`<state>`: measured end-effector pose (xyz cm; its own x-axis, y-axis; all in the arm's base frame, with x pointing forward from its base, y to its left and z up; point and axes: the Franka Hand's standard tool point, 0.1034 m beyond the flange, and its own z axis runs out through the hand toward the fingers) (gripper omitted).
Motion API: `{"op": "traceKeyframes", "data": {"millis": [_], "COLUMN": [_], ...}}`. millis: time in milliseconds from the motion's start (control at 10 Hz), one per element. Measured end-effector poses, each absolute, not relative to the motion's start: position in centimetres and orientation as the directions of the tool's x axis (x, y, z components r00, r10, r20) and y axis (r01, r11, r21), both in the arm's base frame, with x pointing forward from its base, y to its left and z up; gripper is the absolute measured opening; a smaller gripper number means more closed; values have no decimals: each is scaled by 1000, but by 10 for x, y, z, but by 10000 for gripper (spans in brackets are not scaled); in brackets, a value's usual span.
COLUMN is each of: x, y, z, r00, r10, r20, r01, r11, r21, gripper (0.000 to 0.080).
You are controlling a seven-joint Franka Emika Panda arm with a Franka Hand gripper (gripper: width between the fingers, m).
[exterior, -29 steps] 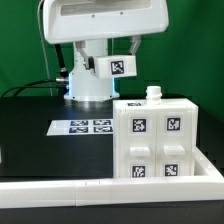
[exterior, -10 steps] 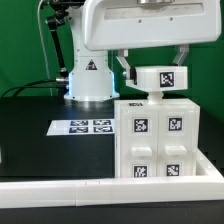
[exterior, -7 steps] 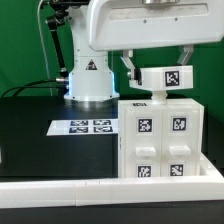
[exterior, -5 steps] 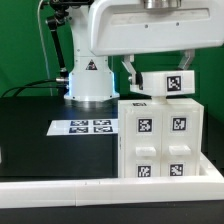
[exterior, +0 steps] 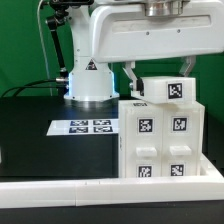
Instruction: Assemble cabinet
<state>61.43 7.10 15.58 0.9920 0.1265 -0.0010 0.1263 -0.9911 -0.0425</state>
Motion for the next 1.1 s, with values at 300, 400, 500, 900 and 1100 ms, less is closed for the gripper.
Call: {"op": "traceKeyframes", "data": {"millis": [300,400,500,900,1100], "x": [615,615,615,615,615], "y": [71,71,71,71,71], "z": [156,156,156,156,156], "r00": [992,992,992,995,995], "r10": [126,126,126,101,101], "r20": [7,7,7,6,6], "r01": [126,126,126,101,102], "r11": [-991,-991,-991,-994,-994], "r21": [-41,-41,-41,-42,-42], "gripper": [561,561,561,561,561]}}
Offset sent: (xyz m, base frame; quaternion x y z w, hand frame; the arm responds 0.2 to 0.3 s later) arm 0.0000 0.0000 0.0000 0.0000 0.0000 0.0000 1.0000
